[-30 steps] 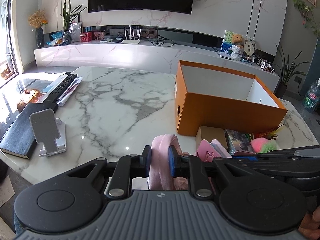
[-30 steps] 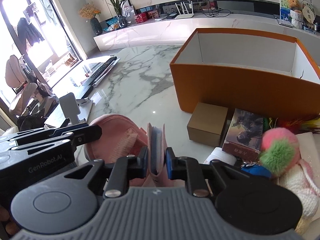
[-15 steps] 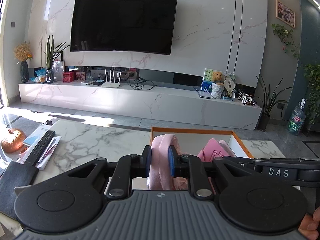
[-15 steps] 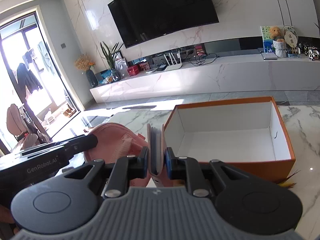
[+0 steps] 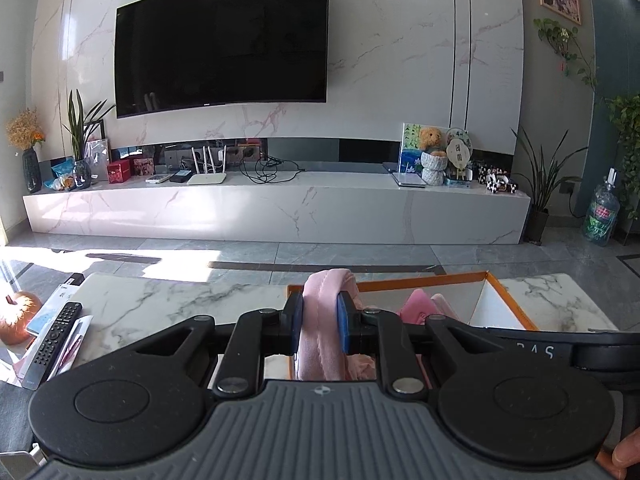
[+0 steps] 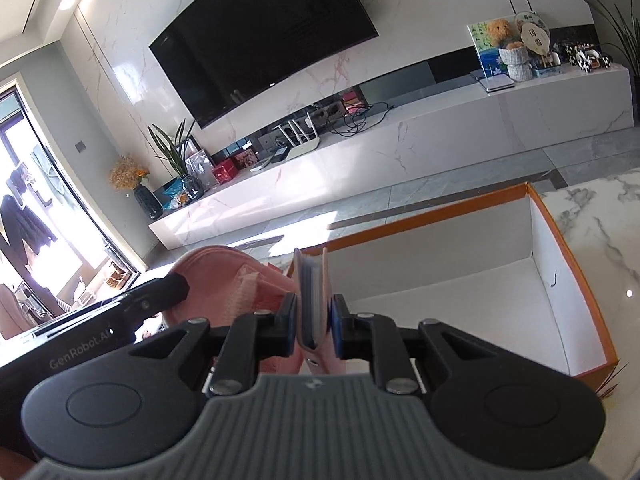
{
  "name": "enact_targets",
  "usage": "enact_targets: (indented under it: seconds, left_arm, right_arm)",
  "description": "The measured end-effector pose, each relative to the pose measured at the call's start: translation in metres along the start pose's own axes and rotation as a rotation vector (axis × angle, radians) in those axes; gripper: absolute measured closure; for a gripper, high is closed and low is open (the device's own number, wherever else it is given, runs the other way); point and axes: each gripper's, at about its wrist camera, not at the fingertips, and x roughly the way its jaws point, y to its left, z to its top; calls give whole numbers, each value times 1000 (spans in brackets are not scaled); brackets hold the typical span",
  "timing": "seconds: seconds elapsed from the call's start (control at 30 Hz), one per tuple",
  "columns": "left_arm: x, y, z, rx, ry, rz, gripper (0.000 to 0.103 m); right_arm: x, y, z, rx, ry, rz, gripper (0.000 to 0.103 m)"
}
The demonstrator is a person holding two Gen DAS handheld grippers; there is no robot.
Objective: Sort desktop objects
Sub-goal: 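Carry the backpack in the left gripper while the right gripper carries the notebook over the orange box, then lower both items into the orange box, opening the left gripper while the right gripper opens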
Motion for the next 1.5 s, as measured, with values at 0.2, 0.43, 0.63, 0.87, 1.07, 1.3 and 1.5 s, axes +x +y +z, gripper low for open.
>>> enact_targets:
  seconds: [0.2, 0.43, 0.63, 0.87, 1.07, 1.3, 1.5]
  left_arm:
    - [19, -4, -20, 56, 74, 13, 83]
    - [24, -22, -36, 163, 118, 58, 83]
    - [35, -27, -45, 196, 182, 53, 82]
    - [43, -11, -52, 138, 252, -11, 78]
    - [35, 2, -50, 102, 246, -71, 68]
    - [17, 18, -50, 60, 215, -102, 55]
    - [19, 31, -56, -1, 244, -151, 55]
  right_arm:
    - [29, -18, -14, 57, 67, -16, 85]
    - [46, -24, -32, 119, 133, -7, 85]
    - [54, -20, -32, 105, 153, -21, 84]
    - [71, -16, -28, 67, 236, -34, 83]
    - [80, -13, -26, 61, 278, -28, 81]
    - [86, -6, -27, 68, 309, -29, 79]
    - [96, 7, -29, 41, 339, -46, 77]
